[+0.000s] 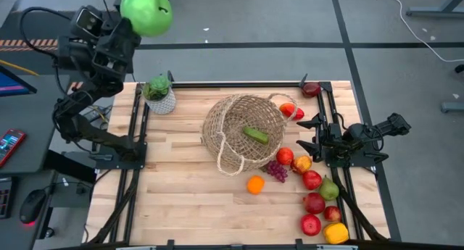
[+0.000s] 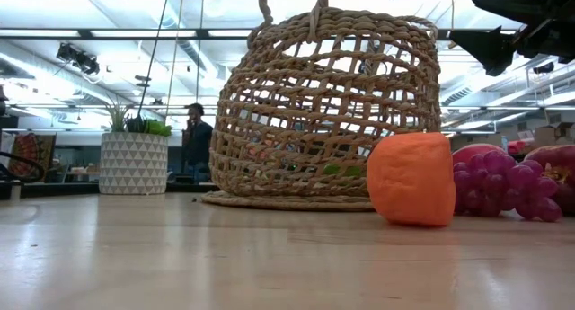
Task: Build produce basket
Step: Put the green apple into the woven basket
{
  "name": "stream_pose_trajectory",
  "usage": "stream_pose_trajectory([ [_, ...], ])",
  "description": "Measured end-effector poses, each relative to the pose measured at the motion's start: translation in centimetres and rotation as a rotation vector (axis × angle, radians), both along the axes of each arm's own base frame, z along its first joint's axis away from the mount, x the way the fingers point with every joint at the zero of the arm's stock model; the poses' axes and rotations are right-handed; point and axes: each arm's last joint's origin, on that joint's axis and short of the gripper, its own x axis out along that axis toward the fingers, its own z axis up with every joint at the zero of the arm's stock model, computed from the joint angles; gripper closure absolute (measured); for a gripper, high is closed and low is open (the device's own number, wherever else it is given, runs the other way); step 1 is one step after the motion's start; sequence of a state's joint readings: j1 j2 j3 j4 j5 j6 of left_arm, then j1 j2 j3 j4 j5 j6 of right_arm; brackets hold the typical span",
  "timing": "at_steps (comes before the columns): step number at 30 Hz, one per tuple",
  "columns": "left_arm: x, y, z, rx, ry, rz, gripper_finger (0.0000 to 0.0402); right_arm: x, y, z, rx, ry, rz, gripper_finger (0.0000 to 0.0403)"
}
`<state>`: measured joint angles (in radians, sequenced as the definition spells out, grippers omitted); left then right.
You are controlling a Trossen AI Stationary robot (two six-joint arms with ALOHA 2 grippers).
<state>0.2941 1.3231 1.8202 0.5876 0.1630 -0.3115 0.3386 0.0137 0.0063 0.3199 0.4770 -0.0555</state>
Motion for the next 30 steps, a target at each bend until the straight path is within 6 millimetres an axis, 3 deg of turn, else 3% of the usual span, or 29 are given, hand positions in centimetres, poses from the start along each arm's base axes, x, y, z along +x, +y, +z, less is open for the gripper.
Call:
stream_pose_trajectory([
  [18,3.3,-2.0,-1.0,-0.034,0.046,0.096,0.0065,0.0,0.0,0.0,0.000,0.001,0.000,0.0043],
  [25,6.3,-2.5,-1.8,-0.120,0.063,0.157,0.0065,0.0,0.0,0.0,0.001,-0.001,0.000,0.0043],
  [30,8.8,-2.3,-0.8,-0.155,0.156,0.233,0.0065,0.0,0.0,0.0,0.001,0.000,-0.001,0.0043],
])
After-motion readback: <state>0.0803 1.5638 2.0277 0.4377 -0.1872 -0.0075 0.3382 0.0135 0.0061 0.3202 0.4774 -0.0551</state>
